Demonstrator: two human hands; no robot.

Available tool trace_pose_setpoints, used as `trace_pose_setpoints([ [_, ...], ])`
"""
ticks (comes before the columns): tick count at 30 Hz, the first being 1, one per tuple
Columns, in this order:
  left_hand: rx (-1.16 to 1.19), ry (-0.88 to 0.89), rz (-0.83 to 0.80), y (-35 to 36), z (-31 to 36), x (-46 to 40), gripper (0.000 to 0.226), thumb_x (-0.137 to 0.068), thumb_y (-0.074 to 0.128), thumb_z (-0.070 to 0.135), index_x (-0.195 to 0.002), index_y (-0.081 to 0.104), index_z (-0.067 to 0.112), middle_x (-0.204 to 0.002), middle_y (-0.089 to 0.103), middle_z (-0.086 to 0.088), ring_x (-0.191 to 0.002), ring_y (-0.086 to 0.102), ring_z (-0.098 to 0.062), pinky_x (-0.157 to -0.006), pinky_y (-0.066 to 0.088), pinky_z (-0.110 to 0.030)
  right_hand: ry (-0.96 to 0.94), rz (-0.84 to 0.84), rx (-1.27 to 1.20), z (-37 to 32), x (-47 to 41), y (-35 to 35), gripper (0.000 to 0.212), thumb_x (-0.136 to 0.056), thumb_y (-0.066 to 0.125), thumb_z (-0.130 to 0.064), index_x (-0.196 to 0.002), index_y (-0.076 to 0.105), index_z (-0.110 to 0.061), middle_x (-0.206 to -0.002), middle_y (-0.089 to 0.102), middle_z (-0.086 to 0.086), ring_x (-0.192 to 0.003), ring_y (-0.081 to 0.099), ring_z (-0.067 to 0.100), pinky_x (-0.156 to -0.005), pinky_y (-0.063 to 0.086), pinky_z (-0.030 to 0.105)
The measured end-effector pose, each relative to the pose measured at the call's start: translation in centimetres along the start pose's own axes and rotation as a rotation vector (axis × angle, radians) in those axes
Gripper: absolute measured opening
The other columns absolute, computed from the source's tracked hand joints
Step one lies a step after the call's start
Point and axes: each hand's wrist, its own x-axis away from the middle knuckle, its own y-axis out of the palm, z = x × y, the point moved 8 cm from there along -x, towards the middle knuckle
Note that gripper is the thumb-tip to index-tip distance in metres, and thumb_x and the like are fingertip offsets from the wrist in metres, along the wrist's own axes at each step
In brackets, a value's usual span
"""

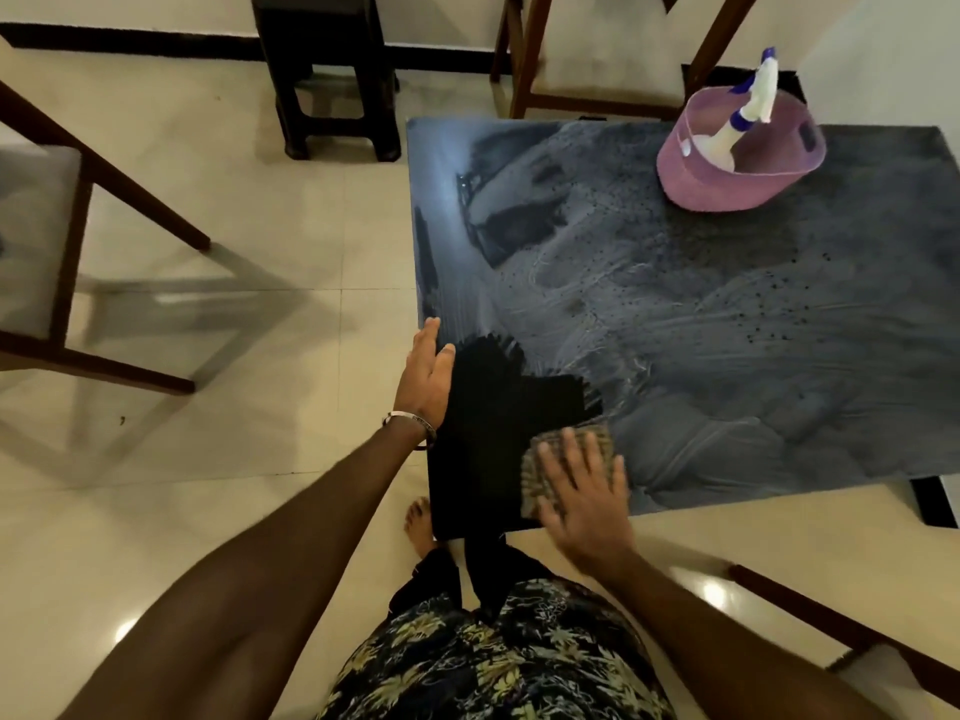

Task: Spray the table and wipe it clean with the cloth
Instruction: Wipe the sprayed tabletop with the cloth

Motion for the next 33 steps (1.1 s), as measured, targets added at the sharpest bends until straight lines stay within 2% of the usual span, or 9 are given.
trace_pose_setpoints([
  [4,-0.005,0.007,0.025,0.4,0.9,-0.5,0.051,-0.103,0.031,0.027,-0.152,0.020,0.021,-0.159,0.020,0.003,-0.147,0.015,-0.015,-0.121,0.013,-0.035,0.379,-0.010,-0.057,9.9,-0.7,-1.8,0.077,-0.090,0.020,-0.059,-0.158,-0.003,-0.034,-0.169,-0.004,0.006,-0.153,-0.007,0.034,-0.117,0.009,0.069],
  [7,0.000,-0.014,0.050,0.5,1.3,-1.2,0.051,-0.102,0.031,0.028,-0.151,0.021,0.022,-0.159,0.021,0.003,-0.146,0.018,-0.015,-0.120,0.014,-0.034,0.482,0.024,-0.095,8.7,-3.1,-2.7,0.080,-0.088,0.030,-0.054,-0.159,0.004,-0.029,-0.168,0.003,0.010,-0.153,-0.002,0.040,-0.115,0.008,0.070],
  [12,0.006,-0.042,0.127,-0.3,2.3,-2.1,0.049,-0.102,0.032,0.025,-0.151,0.023,0.019,-0.158,0.024,-0.001,-0.145,0.022,-0.018,-0.120,0.017,-0.040,0.061,0.020,-0.063,-3.3,-8.1,-3.3,0.078,-0.092,0.035,-0.055,-0.159,-0.002,-0.035,-0.167,-0.011,0.006,-0.153,-0.011,0.034,-0.117,-0.005,0.067],
  [17,-0.028,-0.031,0.160,-1.7,2.8,-3.2,0.049,-0.103,0.028,0.029,-0.150,0.026,0.015,-0.156,0.029,-0.006,-0.143,0.027,-0.023,-0.118,0.020,-0.045,-0.519,-0.039,-0.009,-12.4,-10.1,-2.5,0.069,-0.092,0.040,-0.055,-0.156,0.026,-0.035,-0.168,0.011,0.002,-0.154,0.006,0.033,-0.115,0.011,0.070],
  [19,-0.040,-0.053,0.176,-2.5,2.7,-3.6,0.055,-0.100,0.027,0.038,-0.150,0.027,0.016,-0.157,0.028,-0.005,-0.143,0.027,-0.022,-0.118,0.020,-0.043,-0.659,-0.051,0.051,-12.1,-11.4,-2.5,0.069,-0.093,0.038,-0.057,-0.157,0.018,-0.039,-0.168,0.007,0.000,-0.154,0.003,0.030,-0.118,0.002,0.067],
  [21,-0.027,-0.052,0.194,-3.3,2.8,-4.1,0.065,-0.091,0.024,0.043,-0.149,0.028,0.015,-0.156,0.030,-0.003,-0.143,0.027,-0.019,-0.119,0.020,-0.039,-0.646,-0.024,0.064,-10.9,-14.6,-3.6,0.071,-0.094,0.033,-0.058,-0.157,0.005,-0.042,-0.168,0.001,-0.002,-0.154,-0.004,0.027,-0.119,-0.003,0.065],
  [27,0.019,-0.031,0.215,-4.6,3.3,-6.4,0.065,-0.089,0.026,0.042,-0.148,0.031,0.016,-0.155,0.033,-0.001,-0.142,0.029,-0.013,-0.112,0.018,-0.021,-0.392,-0.044,0.039,-9.7,-22.5,-6.8,0.073,-0.093,0.028,-0.058,-0.158,0.000,-0.041,-0.169,-0.005,-0.002,-0.153,-0.017,0.026,-0.117,-0.003,0.066],
  [30,0.037,-0.029,0.214,-5.0,3.4,-7.7,0.065,-0.089,0.026,0.043,-0.148,0.031,0.016,-0.155,0.033,-0.001,-0.142,0.029,-0.013,-0.111,0.017,-0.019,-0.505,-0.050,0.055,-11.1,-18.9,-5.6,0.073,-0.095,0.029,-0.059,-0.158,-0.003,-0.041,-0.169,-0.004,0.000,-0.153,-0.014,0.030,-0.116,-0.003,0.068],
  [33,0.036,-0.020,0.209,-5.2,3.3,-8.9,0.064,-0.090,0.027,0.041,-0.149,0.030,0.015,-0.155,0.031,-0.002,-0.143,0.027,-0.014,-0.111,0.017,-0.020,-0.744,-0.065,0.069,-12.6,-12.9,-3.3,0.073,-0.094,0.040,-0.054,-0.159,0.009,-0.039,-0.168,0.008,0.001,-0.154,0.001,0.032,-0.114,0.004,0.069],
])
